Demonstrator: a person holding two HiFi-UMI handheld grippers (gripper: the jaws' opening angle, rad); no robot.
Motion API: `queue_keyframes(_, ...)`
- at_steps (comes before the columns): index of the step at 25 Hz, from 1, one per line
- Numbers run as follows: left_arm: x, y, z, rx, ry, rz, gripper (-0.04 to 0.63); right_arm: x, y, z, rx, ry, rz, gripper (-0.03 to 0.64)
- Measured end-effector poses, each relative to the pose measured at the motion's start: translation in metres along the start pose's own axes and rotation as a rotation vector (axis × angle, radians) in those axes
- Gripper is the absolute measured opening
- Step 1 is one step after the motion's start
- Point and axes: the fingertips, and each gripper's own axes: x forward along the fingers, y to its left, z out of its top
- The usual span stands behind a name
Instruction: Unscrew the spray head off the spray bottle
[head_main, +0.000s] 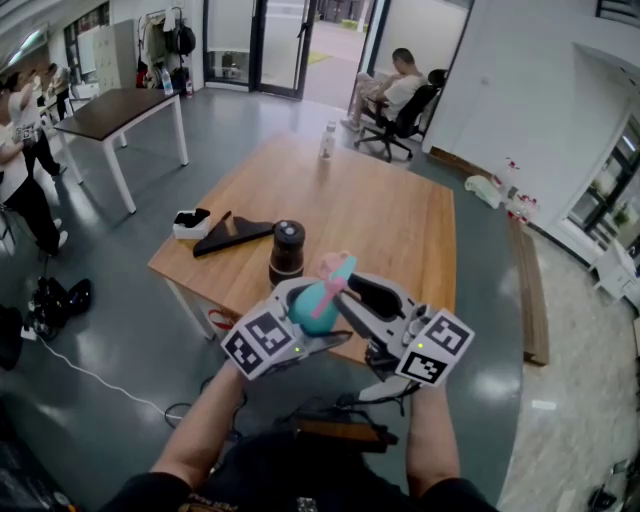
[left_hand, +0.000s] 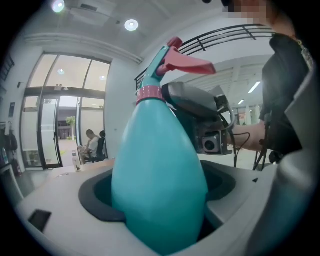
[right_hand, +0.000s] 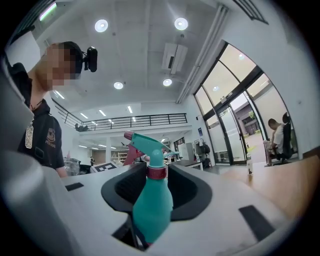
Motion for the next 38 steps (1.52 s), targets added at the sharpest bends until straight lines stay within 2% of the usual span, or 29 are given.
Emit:
queue_keyframes(6,0.000,0.009,-0.003,-0.014,0.009,0.068,0.436,0.009,-0.004,-0.004,0.042,-0.021,-0.094,0.137)
queue_keyframes(9,0.001,0.006,-0.003,-0.014,0.012,0.051,0.436,0.007,-0.004,-0.004,0.032,-0.016,-0.084,0.135)
queue_keyframes(16,-0.004,-0.013,0.001,0.009,0.009,-0.112,0.436,0.000,0.009,-0.001,-0.009,0.019,0.058,0.132)
queue_keyframes(22,-0.010,-0.032,0.000,0.021,0.001,-0.259,0.436,-0.006,0.019,-0.004,-0.027,0.047,0.222,0.132)
queue_keyframes(26,-0.013,-0.042,-0.001,0.034,0.002,-0.320,0.436,-0.011,0.025,-0.006,-0.035,0.064,0.307,0.132)
queue_keyframes(29,-0.016,-0.045,0.002,0.030,-0.026,-0.344,0.436,-0.011,0.027,-0.006,-0.030,0.054,0.328,0.132)
queue_keyframes(31,-0.014,-0.041,0.004,0.017,-0.045,-0.321,0.436,-0.010,0.025,-0.005,-0.020,0.041,0.305,0.133)
queue_keyframes(33,-0.012,-0.031,0.004,0.008,-0.055,-0.263,0.436,-0.009,0.020,-0.005,-0.015,0.033,0.270,0.133)
queue_keyframes(35,-0.012,-0.016,0.004,-0.005,-0.057,-0.178,0.436,-0.010,0.011,-0.003,-0.016,0.022,0.217,0.133)
queue_keyframes(38,-0.010,0.011,0.001,-0.016,-0.030,-0.019,0.436,-0.013,-0.007,0.001,-0.040,0.014,0.090,0.133)
